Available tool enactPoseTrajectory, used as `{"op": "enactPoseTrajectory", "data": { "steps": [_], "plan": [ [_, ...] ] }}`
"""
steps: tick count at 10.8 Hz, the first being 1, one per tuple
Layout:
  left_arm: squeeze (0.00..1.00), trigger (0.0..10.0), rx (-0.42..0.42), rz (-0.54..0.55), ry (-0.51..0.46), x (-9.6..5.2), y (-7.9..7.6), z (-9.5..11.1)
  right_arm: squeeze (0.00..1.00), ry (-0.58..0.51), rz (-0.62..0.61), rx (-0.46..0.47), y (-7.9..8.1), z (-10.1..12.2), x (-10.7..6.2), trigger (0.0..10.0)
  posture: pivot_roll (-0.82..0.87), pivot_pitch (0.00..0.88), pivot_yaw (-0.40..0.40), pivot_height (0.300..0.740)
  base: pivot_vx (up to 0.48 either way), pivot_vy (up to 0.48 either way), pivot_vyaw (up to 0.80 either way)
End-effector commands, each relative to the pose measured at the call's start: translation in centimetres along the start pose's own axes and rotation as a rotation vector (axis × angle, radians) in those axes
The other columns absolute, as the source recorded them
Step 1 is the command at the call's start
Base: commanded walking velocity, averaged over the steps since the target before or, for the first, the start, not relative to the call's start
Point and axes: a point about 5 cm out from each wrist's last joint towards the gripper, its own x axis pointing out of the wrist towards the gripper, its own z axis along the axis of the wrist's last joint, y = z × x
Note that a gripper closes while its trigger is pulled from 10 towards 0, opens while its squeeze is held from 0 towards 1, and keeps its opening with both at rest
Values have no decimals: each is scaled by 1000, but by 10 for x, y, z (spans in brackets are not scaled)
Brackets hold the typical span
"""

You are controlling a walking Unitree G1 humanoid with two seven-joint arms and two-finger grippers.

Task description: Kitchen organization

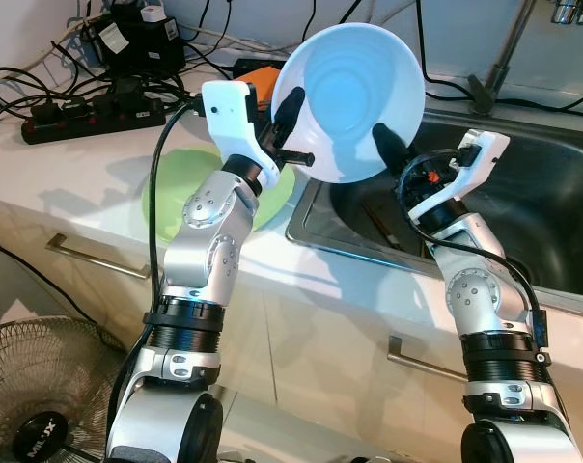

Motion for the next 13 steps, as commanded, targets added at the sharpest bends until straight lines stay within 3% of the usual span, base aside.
{"op": "enactPoseTrajectory", "data": {
  "steps": [1,6,7,13],
  "plan": [
    [0,10000,9,10,-25,0,2,6,0,16,36,-5,5,-2,2,0,49,16,41,740,0,0,0],
    [0,10000,119,-35,-40,1,-7,9,0,61,11,-9,2,-9,2,0,52,23,37,740,0,0,0],
    [1000,10000,124,-40,-41,1,-7,9,0,82,-21,-25,0,-12,2,0,52,23,38,740,0,0,0],
    [1000,10000,147,-29,-47,0,-6,9,0,-82,-371,6,-40,15,3,0,56,24,36,740,0,0,0]
  ]
}}
